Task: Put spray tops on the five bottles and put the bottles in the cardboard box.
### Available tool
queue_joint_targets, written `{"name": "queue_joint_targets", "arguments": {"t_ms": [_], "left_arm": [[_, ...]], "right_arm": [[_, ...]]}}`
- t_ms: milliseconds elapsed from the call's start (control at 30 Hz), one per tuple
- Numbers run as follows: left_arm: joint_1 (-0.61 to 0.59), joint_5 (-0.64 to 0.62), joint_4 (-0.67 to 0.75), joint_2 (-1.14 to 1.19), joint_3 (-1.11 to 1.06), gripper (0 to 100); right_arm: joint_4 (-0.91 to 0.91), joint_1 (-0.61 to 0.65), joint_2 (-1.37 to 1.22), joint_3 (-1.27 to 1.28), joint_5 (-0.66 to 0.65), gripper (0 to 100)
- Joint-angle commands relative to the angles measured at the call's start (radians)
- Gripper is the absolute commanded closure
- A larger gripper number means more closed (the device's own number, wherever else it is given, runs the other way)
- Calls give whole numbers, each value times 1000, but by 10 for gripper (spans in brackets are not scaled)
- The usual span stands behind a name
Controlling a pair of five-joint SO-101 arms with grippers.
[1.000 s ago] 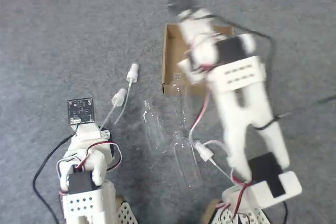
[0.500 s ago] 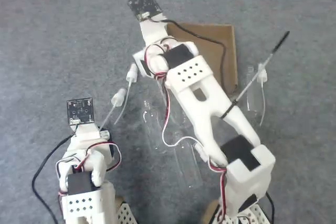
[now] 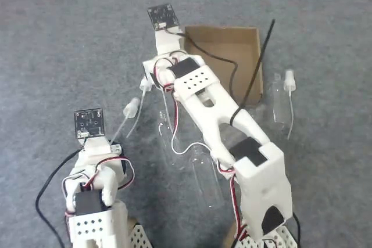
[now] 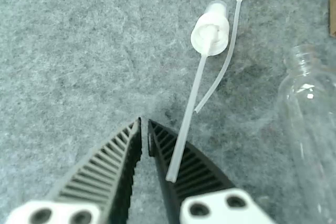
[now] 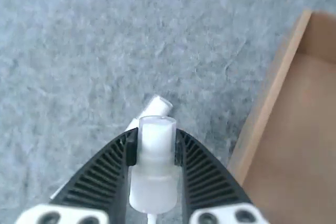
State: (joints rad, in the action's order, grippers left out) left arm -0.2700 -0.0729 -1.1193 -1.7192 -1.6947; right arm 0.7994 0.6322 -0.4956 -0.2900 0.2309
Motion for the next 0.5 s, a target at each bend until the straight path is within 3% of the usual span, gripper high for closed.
{"name": "queue_joint_targets", "arguments": {"t_ms": [0,100,300,467], "left_arm": [[-5,-2,6,-8,4,988],[-5,-2,6,-8,4,988],[-5,-2,6,-8,4,988],[-5,-2,6,-8,4,988]], "right_arm": [[-8,-1,8,-44,9,988],[-8,5,-7,-43,8,988],[-2,5,-19,-40,-130,987],[21,12,-18,-40,-133,961]]}}
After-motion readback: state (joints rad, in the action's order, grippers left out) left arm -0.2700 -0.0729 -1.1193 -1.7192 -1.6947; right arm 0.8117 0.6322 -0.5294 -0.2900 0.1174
